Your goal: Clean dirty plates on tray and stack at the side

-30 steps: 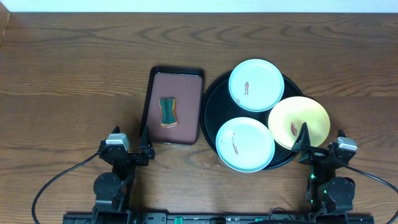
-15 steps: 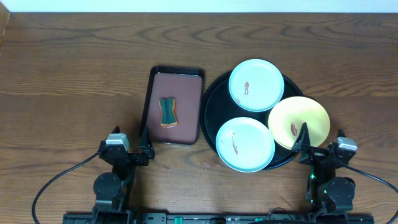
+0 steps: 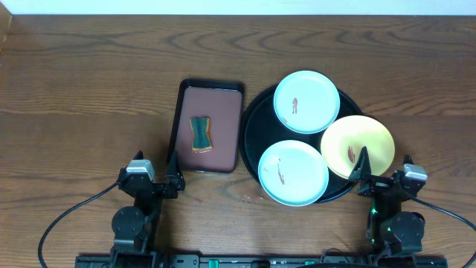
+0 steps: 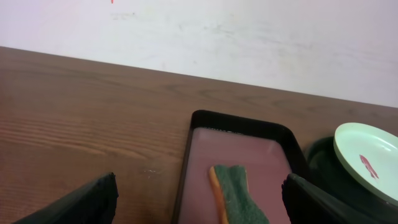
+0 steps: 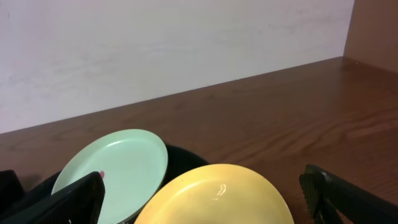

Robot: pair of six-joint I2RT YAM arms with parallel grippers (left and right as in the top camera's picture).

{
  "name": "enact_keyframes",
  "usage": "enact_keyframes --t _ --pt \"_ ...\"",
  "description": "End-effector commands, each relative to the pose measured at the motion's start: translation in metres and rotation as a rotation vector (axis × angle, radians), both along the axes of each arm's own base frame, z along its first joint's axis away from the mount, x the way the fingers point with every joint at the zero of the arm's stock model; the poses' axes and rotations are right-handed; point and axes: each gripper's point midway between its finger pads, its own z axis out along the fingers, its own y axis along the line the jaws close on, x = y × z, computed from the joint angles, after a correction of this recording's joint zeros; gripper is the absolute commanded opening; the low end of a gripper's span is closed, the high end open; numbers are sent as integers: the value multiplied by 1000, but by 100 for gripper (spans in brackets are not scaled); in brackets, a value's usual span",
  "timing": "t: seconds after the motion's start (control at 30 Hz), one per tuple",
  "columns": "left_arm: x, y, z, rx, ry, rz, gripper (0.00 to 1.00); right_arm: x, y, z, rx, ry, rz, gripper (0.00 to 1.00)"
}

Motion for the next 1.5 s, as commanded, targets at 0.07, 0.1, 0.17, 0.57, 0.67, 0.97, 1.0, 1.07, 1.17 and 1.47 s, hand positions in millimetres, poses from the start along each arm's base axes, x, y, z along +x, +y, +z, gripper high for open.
enact_keyframes --t 0.07,0.1,0.17,0.57,0.67,0.97,1.0,1.07,1.17,1.47 --pt "-1 0 -15 25 50 -3 85 0 -1 -1 -13 1 0 99" --pt "-1 0 -15 25 50 -3 86 0 -1 -1 -14 2 0 99" --pt "-1 0 -15 25 50 -3 85 0 -1 -1 -13 2 0 99" --pt "-1 -1 -15 24 50 -6 85 0 -1 -1 -13 1 0 99" --pt "-2 -12 -13 14 43 -70 86 0 -1 -1 -14 1 0 99" --pt "-7 -34 12 -85 -14 -192 85 1 25 -4 65 8 145 99" --pt "-7 -34 16 -101 -25 -192 85 1 32 -1 110 -4 183 99" --pt "-7 -34 25 -110 -47 -192 85 0 46 5 184 -25 263 99" --pt "-9 -34 44 -110 -81 -193 85 -2 56 12 216 -38 325 99" --pt "11 -40 121 -111 92 -210 85 -11 56 88 136 21 324 99"
